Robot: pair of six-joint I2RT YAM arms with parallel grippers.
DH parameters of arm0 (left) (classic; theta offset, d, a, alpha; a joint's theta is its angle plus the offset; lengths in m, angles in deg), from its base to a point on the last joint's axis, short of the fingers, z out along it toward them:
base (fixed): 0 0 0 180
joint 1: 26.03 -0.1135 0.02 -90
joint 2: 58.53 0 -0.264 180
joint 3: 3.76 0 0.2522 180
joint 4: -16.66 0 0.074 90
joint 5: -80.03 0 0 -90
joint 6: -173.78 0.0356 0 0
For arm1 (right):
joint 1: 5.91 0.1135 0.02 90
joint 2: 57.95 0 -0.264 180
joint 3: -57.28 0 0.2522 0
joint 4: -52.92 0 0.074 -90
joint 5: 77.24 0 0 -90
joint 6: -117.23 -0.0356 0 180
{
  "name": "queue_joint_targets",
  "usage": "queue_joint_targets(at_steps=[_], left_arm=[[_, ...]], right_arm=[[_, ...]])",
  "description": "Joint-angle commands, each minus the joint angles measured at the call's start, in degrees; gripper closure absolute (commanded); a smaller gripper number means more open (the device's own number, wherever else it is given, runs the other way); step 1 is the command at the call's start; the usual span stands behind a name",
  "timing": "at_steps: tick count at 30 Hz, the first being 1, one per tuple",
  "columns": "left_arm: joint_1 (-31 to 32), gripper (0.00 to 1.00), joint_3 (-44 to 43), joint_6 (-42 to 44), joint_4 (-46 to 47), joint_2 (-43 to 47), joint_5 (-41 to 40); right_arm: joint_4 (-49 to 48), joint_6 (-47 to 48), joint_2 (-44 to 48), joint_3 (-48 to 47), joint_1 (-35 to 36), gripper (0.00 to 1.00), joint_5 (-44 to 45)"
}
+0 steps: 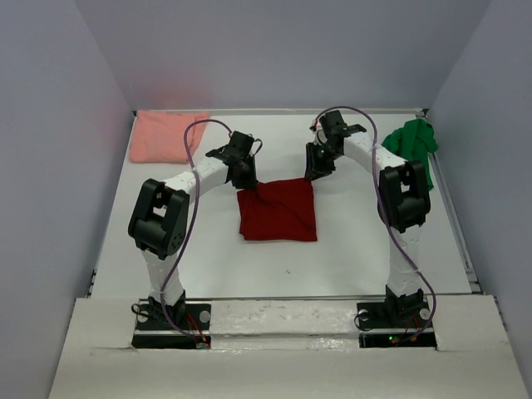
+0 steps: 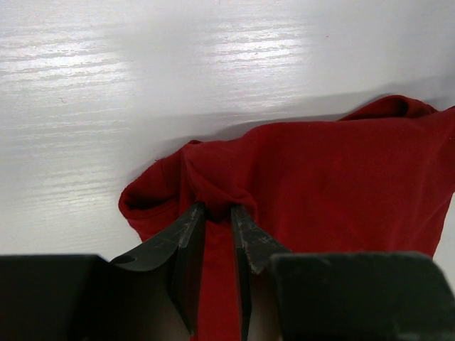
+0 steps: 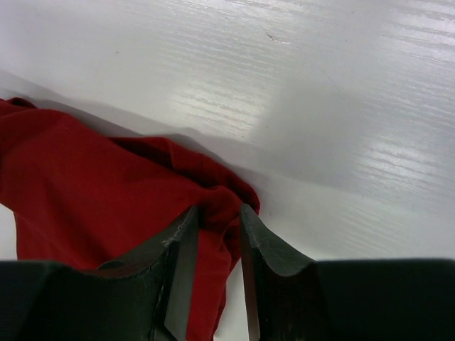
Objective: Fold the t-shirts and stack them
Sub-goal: Fold the tshirt
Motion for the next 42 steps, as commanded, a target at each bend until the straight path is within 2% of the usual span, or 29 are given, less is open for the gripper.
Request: queue_joint_targets(at_steps=[1,3,4,6,9,12,22,30,31,35,42], left_arm=[[-0.15,0.69,-2.29,0.56,0.35,0.54,1.10],[-0.15,0.69,-2.38,0.56,0.26,0.54,0.75],[-0.15,0.70,-2.38,0.56,0.09,0.54,0.32],[-0.07,0.71,-2.20,0.48,0.00,0.80,-0.21],[0.37,0.73,-2.02,0.39,-0.35,2.12,-1.79],[1.25,0.75,-1.50,-0.23,-1.49,4.32,-7.06],[6.70,0.75,1.57,-3.21,-5.45,14.59,-15.76],[8.02,0.74,2.73,-2.52,-5.36,12.77,-13.75],[8.02,0.73,2.29,-2.17,-5.54,11.28,-13.05],[7.85,0.34,-1.92,-1.90,-6.94,7.31,-14.80],[6.00,0.34,-5.89,-1.37,-7.12,1.87,-14.63]], right_arm=[[-0.46,0.46,1.99,0.22,0.04,0.67,-1.45],[-0.46,0.46,1.99,0.30,0.04,0.75,-0.84],[-0.46,0.37,2.08,0.39,0.04,0.86,-0.75],[-0.37,0.19,2.26,0.30,0.04,0.99,-0.66],[-0.37,-0.07,2.17,-0.13,0.04,1.00,0.30],[-0.29,-0.07,1.90,-0.57,0.04,1.00,1.27],[0.15,0.28,-0.64,-3.12,0.04,1.00,1.81],[0.95,0.98,-0.65,-3.83,0.04,1.00,1.89],[0.86,0.98,-0.38,-3.48,0.04,1.00,1.89],[0.77,1.51,0.32,-3.30,0.04,1.00,1.63],[0.86,1.51,0.15,-3.04,0.04,1.00,1.89]])
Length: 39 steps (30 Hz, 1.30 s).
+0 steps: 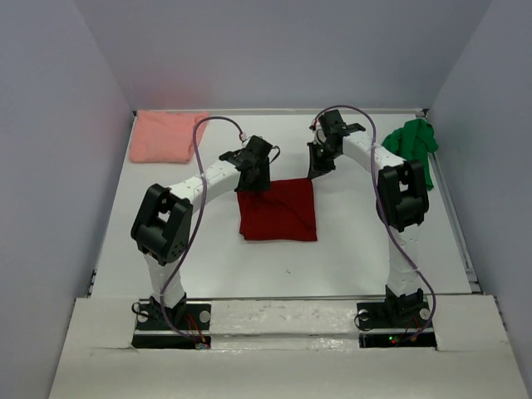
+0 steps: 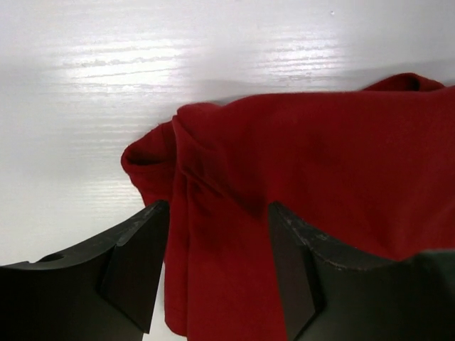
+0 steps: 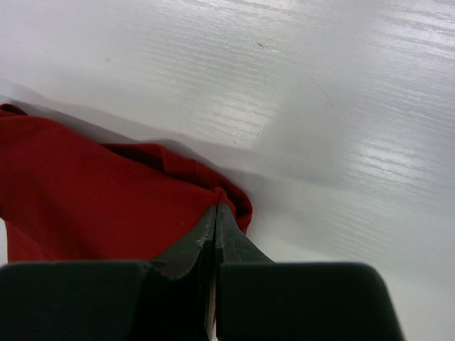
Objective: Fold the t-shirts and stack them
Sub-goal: Fold the tshirt
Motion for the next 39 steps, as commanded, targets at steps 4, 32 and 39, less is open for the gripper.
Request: queue_joint_targets(at_steps=[4,32,39], left_arm=[[-2.11,0.50,-4.74,1.30,0.27,-2.14,-0.95],[-4.40,1.00,-7.37,2.35,3.00,-7.60,2.92],[-4.31,1.00,-5.63,1.13,3.44,-4.72,1.35]], right_arm=[[-0.17,1.07,0.78,-1.48,0.02,1.00,0.62],[-0.08,0.90,-0.45,-2.10,0.02,1.00,-0.34],[0.01,0.90,-0.37,-2.10,0.02,1.00,0.27]])
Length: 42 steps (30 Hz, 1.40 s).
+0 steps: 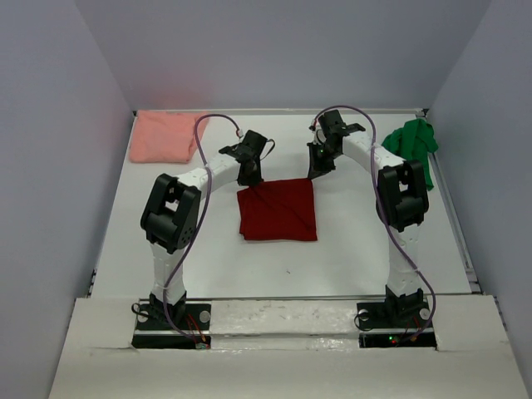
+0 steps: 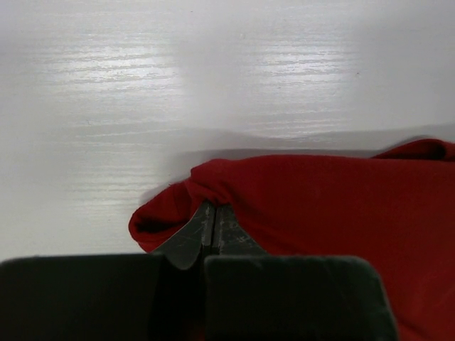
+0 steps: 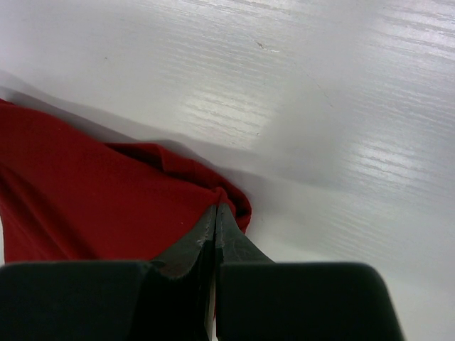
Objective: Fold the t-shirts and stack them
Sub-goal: Fold the tshirt
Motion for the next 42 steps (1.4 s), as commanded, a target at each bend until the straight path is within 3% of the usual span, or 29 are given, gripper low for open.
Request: queue_joint_targets(at_steps=[1,7,13,31,42], left_arm=[[-0.01,1.00,0.00,-0.39,0.73,4.48,-2.52],[4.56,1.00,3.42,-5.38,-4.90,14.23,-11.84],[8.87,1.00,8.53,-9.61,-6.39,19.16,-13.69],[7.91,1.00,11.52,-17.27,-10.09,15.13,-15.20],[2.73,1.00,5.38,-17.53,-13.60,8.89,-18.53]], right_arm=[[0.01,0.53,-0.13,-2.10,0.00,1.00,0.40],[0.18,0.61,-0.47,-2.71,0.00,1.00,-0.21],[0.62,0.70,-2.41,-3.94,0.00,1.00,-0.91],[3.08,3.25,-2.86,-7.90,2.19,1.00,2.51],[2.99,2.99,2.16,-5.97,4.30,1.00,5.24]])
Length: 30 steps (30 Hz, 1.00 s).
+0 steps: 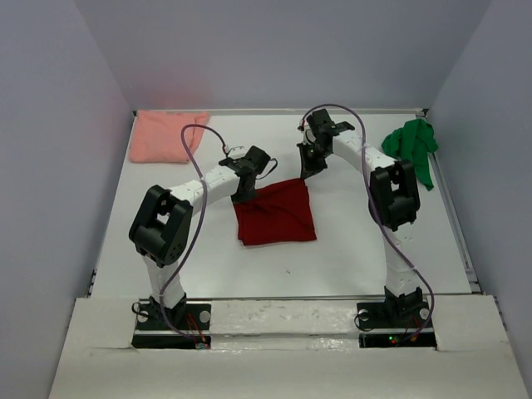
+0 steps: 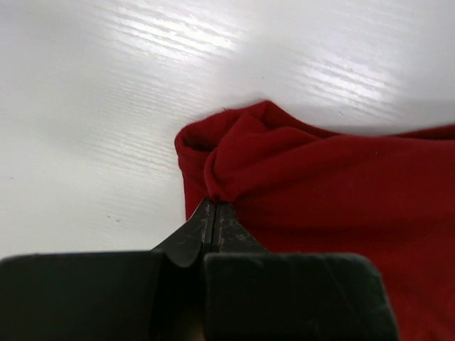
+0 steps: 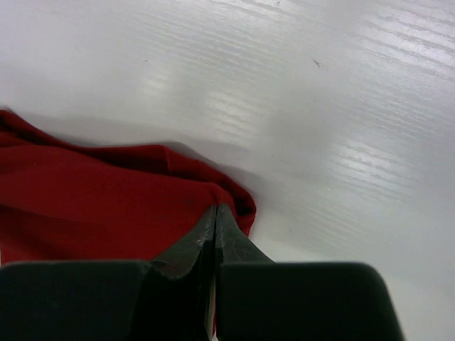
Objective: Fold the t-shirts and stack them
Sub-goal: Fold the tshirt
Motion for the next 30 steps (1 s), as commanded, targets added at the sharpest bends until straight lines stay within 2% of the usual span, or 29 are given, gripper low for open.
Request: queue_joint_targets(at_steps=[1,7,16,26,29,30], left_arm=[[-2.48,1.00,-4.71,-0.65,-4.75,-0.30,-5.09],[-3.27,1.00,-7.96,0.40,-4.92,-0.91,-6.06],[-5.56,1.00,-14.02,3.04,-6.59,-8.11,-5.44],[-8.81,1.00,-8.94,5.50,1.47,-11.37,2.28],[-9.69,0.90,-8.58,6.03,2.11,-11.55,2.74],[-9.78,0.77,-8.84,6.12,1.93,-11.55,2.21]], right_arm=[[0.00,1.02,5.88,-0.63,1.09,1.00,3.53],[0.35,1.11,7.46,-2.39,2.41,1.00,5.30],[2.81,3.12,-3.94,-10.29,2.41,1.00,4.15],[1.84,3.57,-9.24,-14.60,2.41,1.00,3.70],[1.84,3.74,-8.72,-14.70,2.41,1.00,5.12],[1.58,3.92,-8.36,-14.35,2.41,1.00,5.12]])
